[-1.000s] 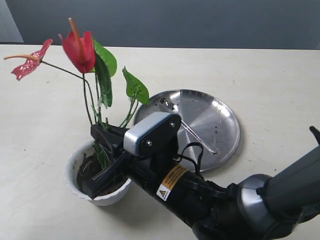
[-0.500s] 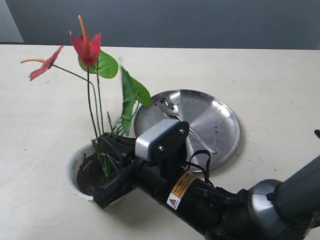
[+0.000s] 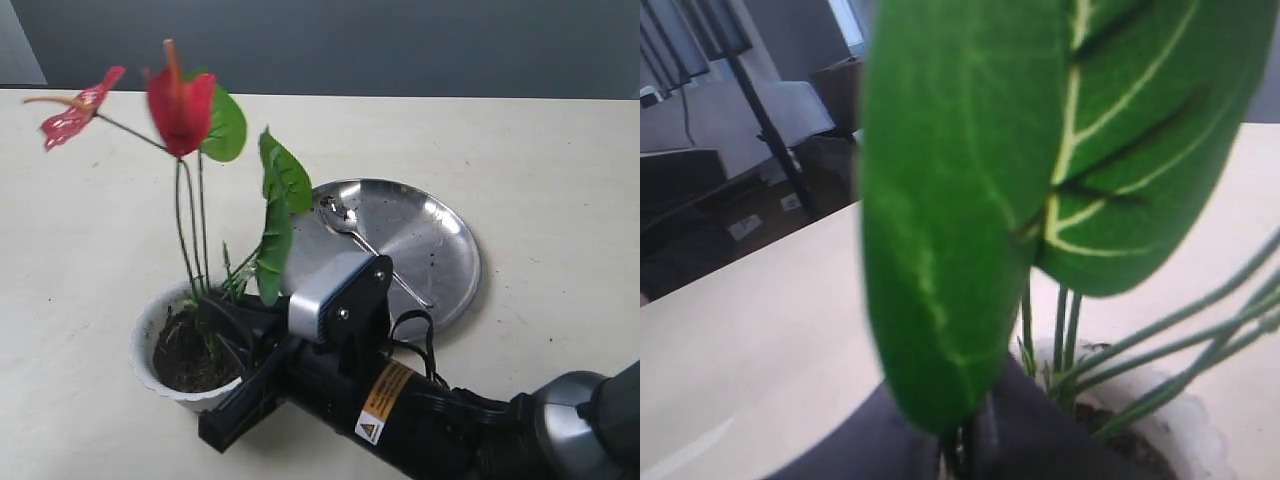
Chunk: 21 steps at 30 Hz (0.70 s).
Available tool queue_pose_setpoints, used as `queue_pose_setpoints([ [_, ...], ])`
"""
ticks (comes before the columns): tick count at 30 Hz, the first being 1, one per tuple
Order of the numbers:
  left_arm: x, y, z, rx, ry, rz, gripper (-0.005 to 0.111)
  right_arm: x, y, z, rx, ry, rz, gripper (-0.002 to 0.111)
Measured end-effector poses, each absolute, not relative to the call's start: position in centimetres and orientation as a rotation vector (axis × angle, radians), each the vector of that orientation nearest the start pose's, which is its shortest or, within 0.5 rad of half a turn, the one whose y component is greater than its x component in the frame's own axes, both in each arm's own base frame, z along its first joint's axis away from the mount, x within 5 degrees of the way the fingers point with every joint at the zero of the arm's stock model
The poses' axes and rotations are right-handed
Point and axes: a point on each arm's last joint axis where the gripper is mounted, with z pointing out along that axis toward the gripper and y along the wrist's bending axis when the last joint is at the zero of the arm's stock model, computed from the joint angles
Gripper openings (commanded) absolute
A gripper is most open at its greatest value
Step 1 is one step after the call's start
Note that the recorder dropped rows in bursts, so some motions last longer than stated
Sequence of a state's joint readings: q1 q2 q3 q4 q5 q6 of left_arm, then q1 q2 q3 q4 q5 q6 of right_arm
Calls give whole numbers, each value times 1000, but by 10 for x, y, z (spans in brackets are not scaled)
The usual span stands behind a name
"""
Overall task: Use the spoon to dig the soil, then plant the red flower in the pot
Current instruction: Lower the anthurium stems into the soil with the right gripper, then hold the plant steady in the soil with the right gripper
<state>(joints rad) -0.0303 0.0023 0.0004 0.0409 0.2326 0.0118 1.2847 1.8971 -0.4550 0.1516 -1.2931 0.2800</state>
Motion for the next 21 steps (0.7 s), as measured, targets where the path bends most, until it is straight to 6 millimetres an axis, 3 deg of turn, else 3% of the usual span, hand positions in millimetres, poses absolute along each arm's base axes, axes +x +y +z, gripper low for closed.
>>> queue_pose_setpoints([
  [6, 56, -1, 192, 63, 1718, 24, 0, 79, 280, 132, -754, 1600, 1135, -1],
  [21, 56, -1, 192, 63, 1718, 24, 0, 78, 267, 126, -726, 1653, 1085, -1],
])
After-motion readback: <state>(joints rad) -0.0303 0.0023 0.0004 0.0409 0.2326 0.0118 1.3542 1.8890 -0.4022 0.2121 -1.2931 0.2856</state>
